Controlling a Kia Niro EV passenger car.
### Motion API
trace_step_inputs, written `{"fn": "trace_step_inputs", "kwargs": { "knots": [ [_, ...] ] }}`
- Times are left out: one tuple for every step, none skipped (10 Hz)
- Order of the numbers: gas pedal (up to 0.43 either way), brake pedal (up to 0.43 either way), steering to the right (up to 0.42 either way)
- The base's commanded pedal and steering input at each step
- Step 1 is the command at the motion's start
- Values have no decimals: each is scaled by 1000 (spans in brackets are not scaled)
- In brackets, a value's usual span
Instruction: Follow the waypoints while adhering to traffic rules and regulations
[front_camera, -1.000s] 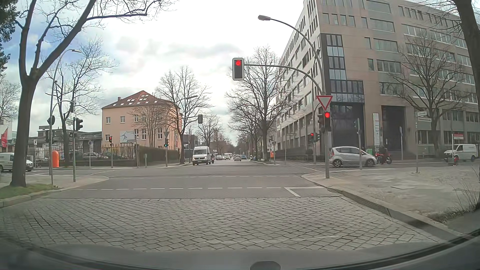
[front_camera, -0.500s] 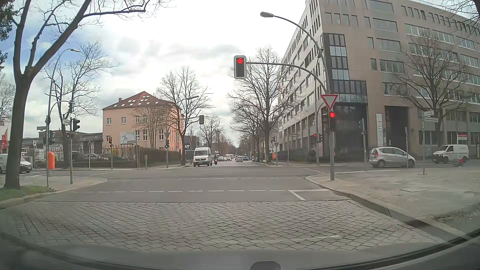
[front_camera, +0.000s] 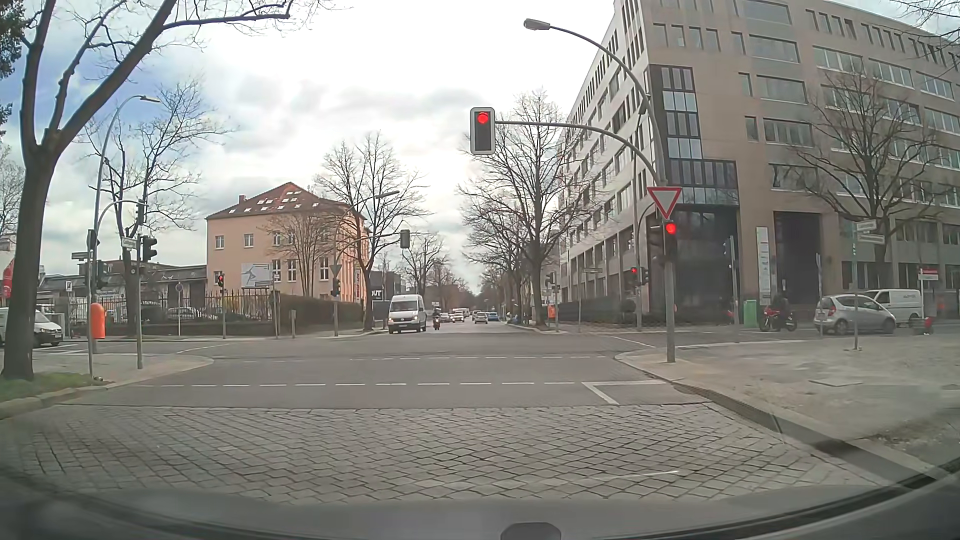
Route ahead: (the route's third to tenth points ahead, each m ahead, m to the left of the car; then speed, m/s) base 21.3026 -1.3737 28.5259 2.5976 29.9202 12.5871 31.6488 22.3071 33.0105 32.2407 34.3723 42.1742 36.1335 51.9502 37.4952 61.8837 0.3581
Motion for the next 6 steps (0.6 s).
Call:
{"fn": "trace_step_inputs", "kwargs": {
  "knots": [
    [0, 189, -28],
    [0, 189, -28],
    [0, 189, -28],
    [0, 195, -28],
    [0, 207, -28],
    [0, 207, -28]
  ]
}}
